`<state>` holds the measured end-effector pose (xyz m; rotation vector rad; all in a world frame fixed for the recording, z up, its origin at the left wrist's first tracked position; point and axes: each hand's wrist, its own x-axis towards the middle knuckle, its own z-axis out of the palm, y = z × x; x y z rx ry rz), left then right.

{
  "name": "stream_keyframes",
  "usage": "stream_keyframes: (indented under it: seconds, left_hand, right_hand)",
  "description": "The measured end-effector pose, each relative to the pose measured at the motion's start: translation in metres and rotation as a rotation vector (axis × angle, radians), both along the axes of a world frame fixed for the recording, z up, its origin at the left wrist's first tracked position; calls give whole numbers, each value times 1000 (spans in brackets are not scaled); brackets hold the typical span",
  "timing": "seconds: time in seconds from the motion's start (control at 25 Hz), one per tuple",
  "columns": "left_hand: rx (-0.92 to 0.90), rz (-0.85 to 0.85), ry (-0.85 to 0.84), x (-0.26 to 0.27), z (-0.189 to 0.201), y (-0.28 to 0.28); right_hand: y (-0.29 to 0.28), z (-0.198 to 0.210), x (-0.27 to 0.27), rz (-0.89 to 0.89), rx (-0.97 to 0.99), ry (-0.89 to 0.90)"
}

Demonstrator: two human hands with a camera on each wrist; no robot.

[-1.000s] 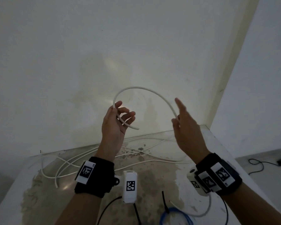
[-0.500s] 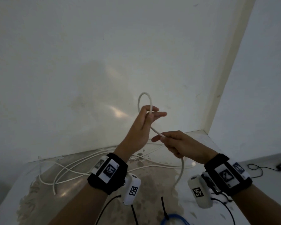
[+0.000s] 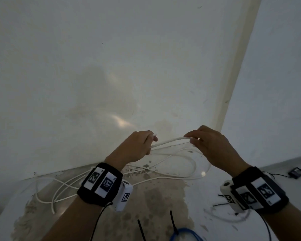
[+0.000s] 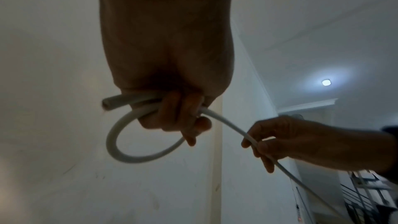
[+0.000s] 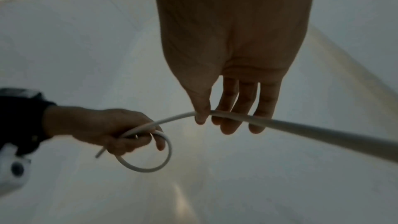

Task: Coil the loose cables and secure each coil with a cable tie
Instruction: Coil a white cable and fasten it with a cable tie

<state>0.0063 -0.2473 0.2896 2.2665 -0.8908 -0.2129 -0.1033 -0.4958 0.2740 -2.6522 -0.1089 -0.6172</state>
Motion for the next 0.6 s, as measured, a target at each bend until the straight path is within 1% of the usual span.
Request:
stream_keyframes:
  seconds: [0.04, 0.12, 0.2, 0.28, 0.36, 0.44, 0.48, 0.6]
  left_hand:
    - [-16, -26, 124, -3, 3, 0]
    - [-70, -118, 375, -18, 11, -4]
    - [-171, -177, 572, -34, 17, -14]
    - [-319, -134, 720, -47, 19, -25]
    - [-467, -30, 820, -51, 16, -35]
    - [-598, 48, 899, -52, 15, -40]
    - [-636, 73, 909, -52, 16, -41]
    - [-622, 123, 880, -49, 16, -42]
  right_hand:
    - [-1, -5, 1, -19, -24, -63]
    - [5, -11, 5, 38, 31, -133]
    - [14, -10, 10, 172, 99, -110]
    - [20, -5, 16, 272, 129, -53]
    - [22, 2, 19, 293, 155, -51]
    - [21, 7, 19, 259, 165, -84]
    - [19, 10, 18, 231, 171, -111]
    - [22, 12, 16, 176, 147, -199]
